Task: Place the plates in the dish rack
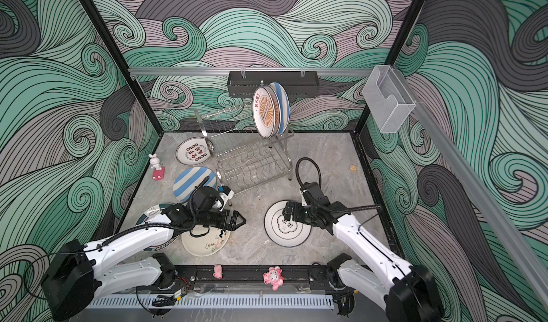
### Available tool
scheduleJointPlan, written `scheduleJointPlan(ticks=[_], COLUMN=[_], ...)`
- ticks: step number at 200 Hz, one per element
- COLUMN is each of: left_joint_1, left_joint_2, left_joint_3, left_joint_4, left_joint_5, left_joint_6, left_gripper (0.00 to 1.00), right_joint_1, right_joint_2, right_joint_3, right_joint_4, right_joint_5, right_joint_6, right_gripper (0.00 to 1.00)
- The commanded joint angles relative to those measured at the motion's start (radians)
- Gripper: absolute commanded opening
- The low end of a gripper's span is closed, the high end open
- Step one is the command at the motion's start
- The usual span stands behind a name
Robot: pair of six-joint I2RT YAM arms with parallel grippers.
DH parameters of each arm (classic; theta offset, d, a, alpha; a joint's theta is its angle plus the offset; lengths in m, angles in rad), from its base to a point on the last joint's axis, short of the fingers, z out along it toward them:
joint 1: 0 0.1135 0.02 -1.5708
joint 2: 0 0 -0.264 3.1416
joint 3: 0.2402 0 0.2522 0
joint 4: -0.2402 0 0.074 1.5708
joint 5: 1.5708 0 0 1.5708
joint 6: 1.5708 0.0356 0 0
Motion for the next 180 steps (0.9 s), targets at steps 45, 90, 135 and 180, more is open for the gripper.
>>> scheduleJointPlan(ticks=[45, 90, 135, 180], left_joint_1=[-0.093, -0.103, -0.110, -0.115], left_joint_2=[0.155, 0.243, 0.333, 0.400], left_joint_3=[0.077, 0.125, 0.173, 0.215], left_joint_4=[0.137, 0.166, 0.197, 0.177], left_joint_5=[-0.099, -0.064, -0.054, -0.035], left_joint_6=[0.007, 0.021, 0.029, 0.036], left_gripper=[0.99, 0.98, 0.99, 0.99], right_joint_1=[-0.044, -0.059, -0.114, -0.177], right_joint_2=[-0.126, -0.175, -0.227, -0.217], right_joint_3=[-0.097, -0.185, -0.289, -0.341], right_joint_4=[-0.138, -0.073, 0.101, 0.148], right_joint_5=[0.104, 0.137, 0.000, -0.063], right_joint_6=[0.062, 0.121, 0.164, 0.165], right_gripper=[0.93, 0.90, 0.82, 0.80])
